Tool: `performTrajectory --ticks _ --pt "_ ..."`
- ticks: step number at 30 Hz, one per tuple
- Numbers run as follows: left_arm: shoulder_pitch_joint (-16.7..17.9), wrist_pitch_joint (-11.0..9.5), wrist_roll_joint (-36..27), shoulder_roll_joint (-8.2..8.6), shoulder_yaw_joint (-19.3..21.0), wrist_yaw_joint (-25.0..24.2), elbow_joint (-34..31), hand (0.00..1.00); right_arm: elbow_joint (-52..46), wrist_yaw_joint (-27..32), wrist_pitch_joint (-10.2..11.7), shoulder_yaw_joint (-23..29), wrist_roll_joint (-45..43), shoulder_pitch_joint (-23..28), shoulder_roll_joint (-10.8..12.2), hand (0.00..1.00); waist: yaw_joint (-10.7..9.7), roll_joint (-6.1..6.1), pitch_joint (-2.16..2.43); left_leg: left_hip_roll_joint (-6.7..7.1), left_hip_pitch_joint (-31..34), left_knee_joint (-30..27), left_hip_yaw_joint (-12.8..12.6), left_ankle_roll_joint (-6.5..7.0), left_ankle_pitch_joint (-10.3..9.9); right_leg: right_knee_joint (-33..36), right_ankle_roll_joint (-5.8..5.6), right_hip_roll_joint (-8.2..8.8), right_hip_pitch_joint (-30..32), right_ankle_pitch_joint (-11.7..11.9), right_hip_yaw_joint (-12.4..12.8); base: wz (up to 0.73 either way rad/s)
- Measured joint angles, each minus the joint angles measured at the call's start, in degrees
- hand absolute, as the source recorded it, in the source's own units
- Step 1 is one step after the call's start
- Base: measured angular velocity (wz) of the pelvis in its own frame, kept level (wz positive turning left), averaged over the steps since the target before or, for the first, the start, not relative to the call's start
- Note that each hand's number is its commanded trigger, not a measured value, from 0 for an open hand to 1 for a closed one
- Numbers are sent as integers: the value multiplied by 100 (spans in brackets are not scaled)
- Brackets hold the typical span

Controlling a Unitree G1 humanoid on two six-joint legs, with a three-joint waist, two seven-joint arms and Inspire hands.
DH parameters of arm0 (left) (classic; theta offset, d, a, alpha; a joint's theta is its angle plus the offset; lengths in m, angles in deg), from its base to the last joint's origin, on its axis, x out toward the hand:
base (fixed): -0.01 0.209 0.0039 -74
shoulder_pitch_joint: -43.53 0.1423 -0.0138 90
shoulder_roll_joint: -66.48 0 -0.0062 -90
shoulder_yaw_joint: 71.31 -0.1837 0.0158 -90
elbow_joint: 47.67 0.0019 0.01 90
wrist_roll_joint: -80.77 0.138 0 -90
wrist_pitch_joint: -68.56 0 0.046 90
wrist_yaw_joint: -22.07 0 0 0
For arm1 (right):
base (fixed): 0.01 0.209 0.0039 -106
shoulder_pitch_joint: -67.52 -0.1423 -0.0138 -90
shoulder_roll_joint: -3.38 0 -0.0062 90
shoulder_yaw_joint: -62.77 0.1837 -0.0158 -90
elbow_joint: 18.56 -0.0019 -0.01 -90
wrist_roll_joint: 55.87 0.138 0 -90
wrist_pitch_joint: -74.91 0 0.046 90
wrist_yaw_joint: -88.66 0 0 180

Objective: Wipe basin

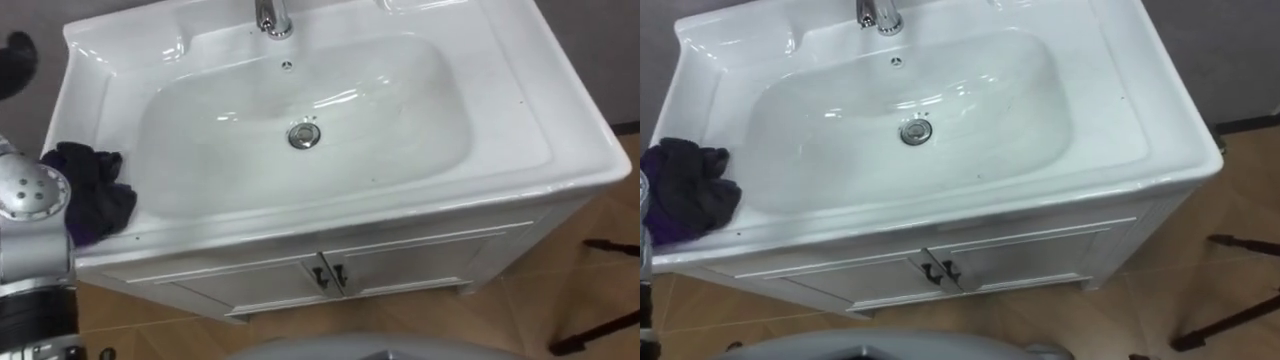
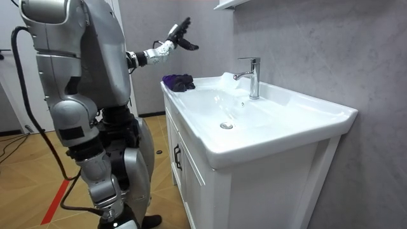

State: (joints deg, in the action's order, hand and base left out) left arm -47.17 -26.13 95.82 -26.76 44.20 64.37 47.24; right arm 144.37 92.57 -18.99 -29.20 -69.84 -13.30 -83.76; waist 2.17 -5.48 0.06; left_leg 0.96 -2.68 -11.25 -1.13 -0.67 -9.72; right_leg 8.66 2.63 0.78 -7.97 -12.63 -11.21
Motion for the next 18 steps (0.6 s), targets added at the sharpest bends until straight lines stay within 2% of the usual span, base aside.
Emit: performTrajectory --ticks 2,3,8,11,14,15,18 --pt "34 6 0 -40 265 158 90 0 -18 -47 -2 112 4 -20 -9 0 84 -5 3 0 2 3 -1 0 0 -2 0 13 0 0 -13 3" --pt "56 11 0 -48 407 228 101 0 -38 -49 -3 179 9 -22 -13 0 162 -35 24 1 3 0 0 0 0 -5 0 12 -1 0 -20 0" --pt "359 56 -221 -57 939 251 161 0 -170 -104 -76 209 -6 -19 -21 0 471 -37 28 12 1 -8 12 0 0 -5 -9 13 -22 -5 -62 4" --pt "504 60 -392 -65 1295 259 382 0 -235 -107 -89 257 -11 8 -24 0 560 -52 31 70 31 -14 164 27 17 -4 -39 52 -39 -41 -209 26" --pt "650 90 -501 -238 1600 261 829 0 -290 -176 -122 340 -4 80 -38 0 714 -16 45 111 71 -14 211 40 25 17 -67 114 -25 -88 -304 19" --pt "781 111 -711 -271 1718 264 894 0 -369 -229 -142 336 -1 125 -51 0 780 -43 82 124 99 -37 217 41 25 7 -72 119 -21 -91 -329 18" --pt "1125 144 -1122 -275 1816 400 1225 0 -384 -241 -199 336 22 114 -67 0 834 -30 66 179 112 -60 331 49 24 5 -103 135 -57 -110 -456 19"
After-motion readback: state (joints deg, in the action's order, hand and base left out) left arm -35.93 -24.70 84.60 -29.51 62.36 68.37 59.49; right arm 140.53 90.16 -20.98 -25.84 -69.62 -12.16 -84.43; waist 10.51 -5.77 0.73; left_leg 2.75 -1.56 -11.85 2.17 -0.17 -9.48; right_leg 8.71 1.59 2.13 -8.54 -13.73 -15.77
